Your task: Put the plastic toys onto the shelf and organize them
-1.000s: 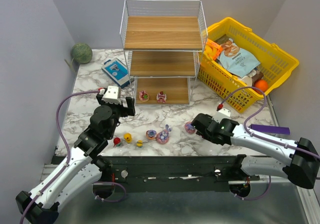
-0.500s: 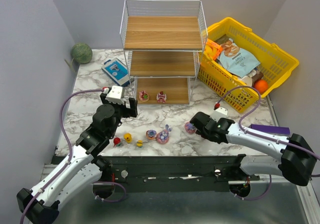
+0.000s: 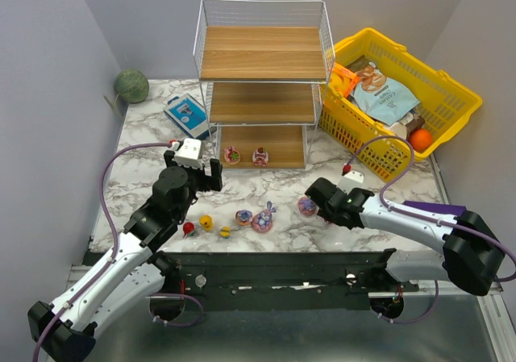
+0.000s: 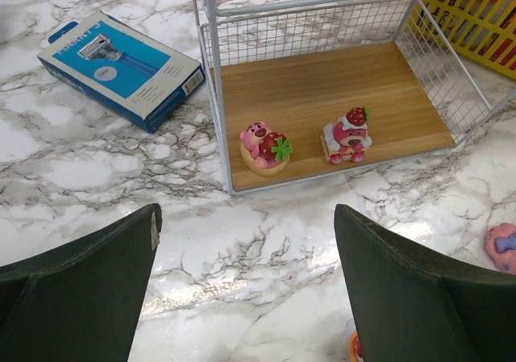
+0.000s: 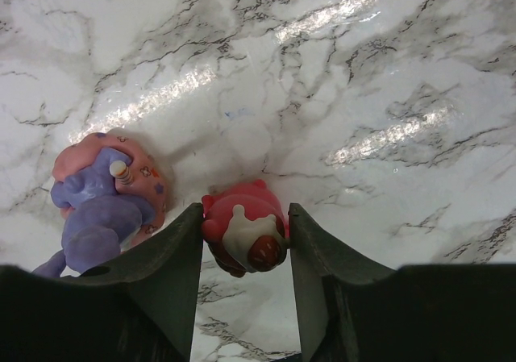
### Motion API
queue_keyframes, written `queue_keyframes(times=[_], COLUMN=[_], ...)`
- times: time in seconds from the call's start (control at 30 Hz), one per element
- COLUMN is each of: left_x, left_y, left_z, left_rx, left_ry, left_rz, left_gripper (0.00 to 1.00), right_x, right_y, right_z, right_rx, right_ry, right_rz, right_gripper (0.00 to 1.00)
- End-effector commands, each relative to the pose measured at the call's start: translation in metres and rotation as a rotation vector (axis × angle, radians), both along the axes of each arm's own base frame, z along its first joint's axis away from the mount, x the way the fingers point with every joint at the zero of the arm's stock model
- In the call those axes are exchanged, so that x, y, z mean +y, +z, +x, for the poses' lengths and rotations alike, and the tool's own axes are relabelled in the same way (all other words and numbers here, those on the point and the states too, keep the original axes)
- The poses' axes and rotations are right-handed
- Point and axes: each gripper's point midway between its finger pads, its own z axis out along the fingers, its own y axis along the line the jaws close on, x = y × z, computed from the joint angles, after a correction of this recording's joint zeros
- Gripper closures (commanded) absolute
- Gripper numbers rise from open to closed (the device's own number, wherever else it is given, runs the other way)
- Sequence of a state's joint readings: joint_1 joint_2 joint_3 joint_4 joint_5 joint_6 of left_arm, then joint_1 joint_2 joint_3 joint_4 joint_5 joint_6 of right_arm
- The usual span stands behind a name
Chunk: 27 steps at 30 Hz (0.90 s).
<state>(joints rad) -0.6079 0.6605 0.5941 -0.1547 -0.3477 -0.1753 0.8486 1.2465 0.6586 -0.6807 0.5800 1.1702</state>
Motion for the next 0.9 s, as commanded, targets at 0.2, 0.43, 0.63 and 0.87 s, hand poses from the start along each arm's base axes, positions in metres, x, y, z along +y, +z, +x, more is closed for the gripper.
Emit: queue_keyframes(times=[0.2,0.43,0.63,0.87], left_x=[0.002,0.005,0.006,0.007], left_y=[0.012,0.012,0.013,0.014], left_z=[0.002,0.003,0.004,0.005], left_rx=[-0.026,-0.022,-0.026,-0.032], left_ry=[0.009,0.028,0.038,0.042], left_rz=[-0.010,-0.009,-0.014,-0.018], left_gripper=[0.04,0.04,0.04,0.04], right_x=[-0.019,-0.034,-0.024,0.017], right_y=[0.012,0.044,0.109,0.169], right_z=[0.001,0.009,0.034,0.072], right_rx=[-0.039,-0.078,-0.209,-0.352], right_ry=[-0.046,-0.077,-0.050,0.141], right_rz=[-0.047,-0.122,-0.096,-0.056], right_gripper=[0.72,0.75,0.77,0.80])
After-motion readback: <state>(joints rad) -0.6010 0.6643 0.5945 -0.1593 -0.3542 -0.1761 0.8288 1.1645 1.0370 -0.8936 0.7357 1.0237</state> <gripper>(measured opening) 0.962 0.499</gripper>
